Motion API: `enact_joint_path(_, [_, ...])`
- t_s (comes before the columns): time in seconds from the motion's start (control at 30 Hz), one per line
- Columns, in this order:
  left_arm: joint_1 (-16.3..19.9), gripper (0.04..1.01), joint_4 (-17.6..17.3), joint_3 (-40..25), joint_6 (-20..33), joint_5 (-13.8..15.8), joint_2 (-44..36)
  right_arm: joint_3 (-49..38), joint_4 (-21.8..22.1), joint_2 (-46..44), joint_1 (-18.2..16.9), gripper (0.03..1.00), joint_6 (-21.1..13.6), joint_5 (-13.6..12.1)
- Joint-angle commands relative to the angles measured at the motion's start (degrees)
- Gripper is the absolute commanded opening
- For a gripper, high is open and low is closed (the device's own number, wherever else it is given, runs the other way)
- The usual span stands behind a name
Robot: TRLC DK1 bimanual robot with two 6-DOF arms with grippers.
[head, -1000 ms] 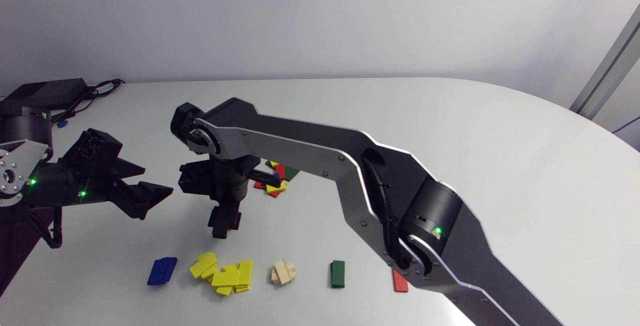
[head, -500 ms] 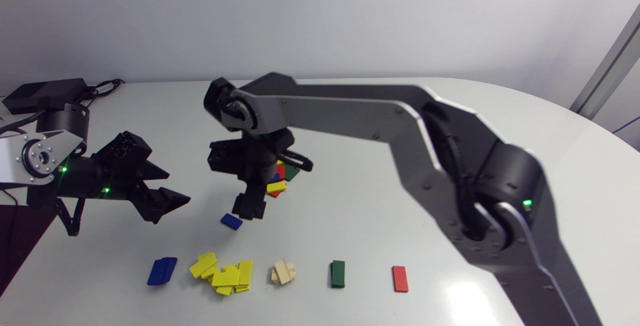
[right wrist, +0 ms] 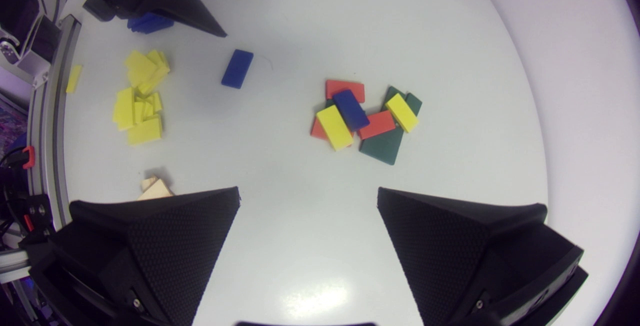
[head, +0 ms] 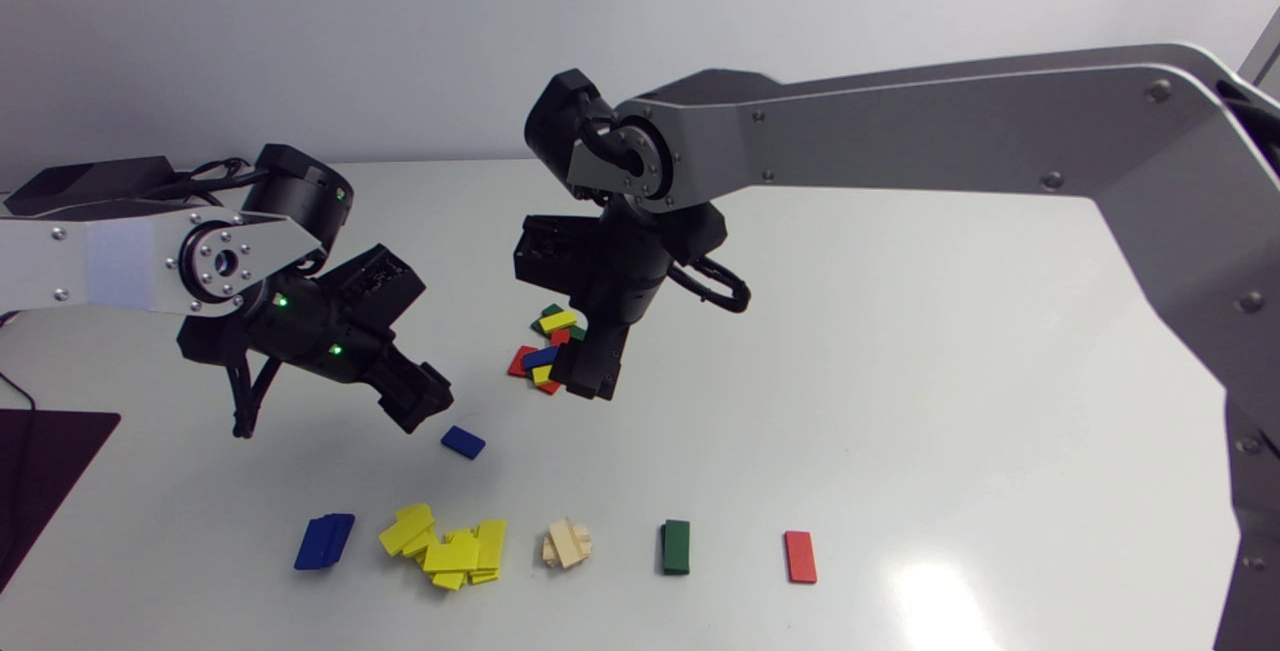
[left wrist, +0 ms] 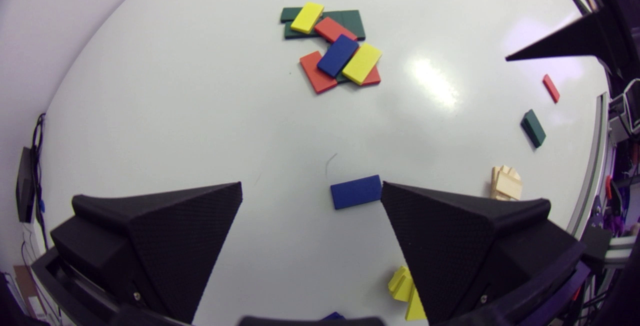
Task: Take domino bricks one by one from the mixed stack on the table and place each onto the existing stack of the same color.
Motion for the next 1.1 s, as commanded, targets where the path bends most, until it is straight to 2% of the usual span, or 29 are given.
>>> enact_joint_path(0.0, [-1.69, 0.987, -1.2, -0.34, -5.11, -3.1, 2.55, -3.2, 1.13, -2.5, -0.42, 0.967, 1.41, -0.03])
enact_joint_path(0.13, [-1.87, 0.98, -2.43, -0.08, -7.75, -4.68, 7.21, -5.66, 2.45, -3.81, -0.42, 0.967, 1.85, -0.03])
enact_joint_path(0.37, [-4.24, 0.97, -2.87, 0.45, -11.79, -4.68, 12.83, -9.53, 4.56, -6.1, -0.34, 0.967, 2.73, -0.03])
enact_joint_path(0.67, [-7.41, 0.97, -2.95, 4.05, -14.52, -4.68, 14.94, -13.93, 5.61, -9.53, -0.95, 0.967, 2.9, -0.03])
enact_joint_path(1.07, [-8.2, 0.939, -3.75, 5.11, -17.33, -4.68, 15.55, -15.42, 6.05, -11.11, -1.66, 0.967, 2.9, -0.03])
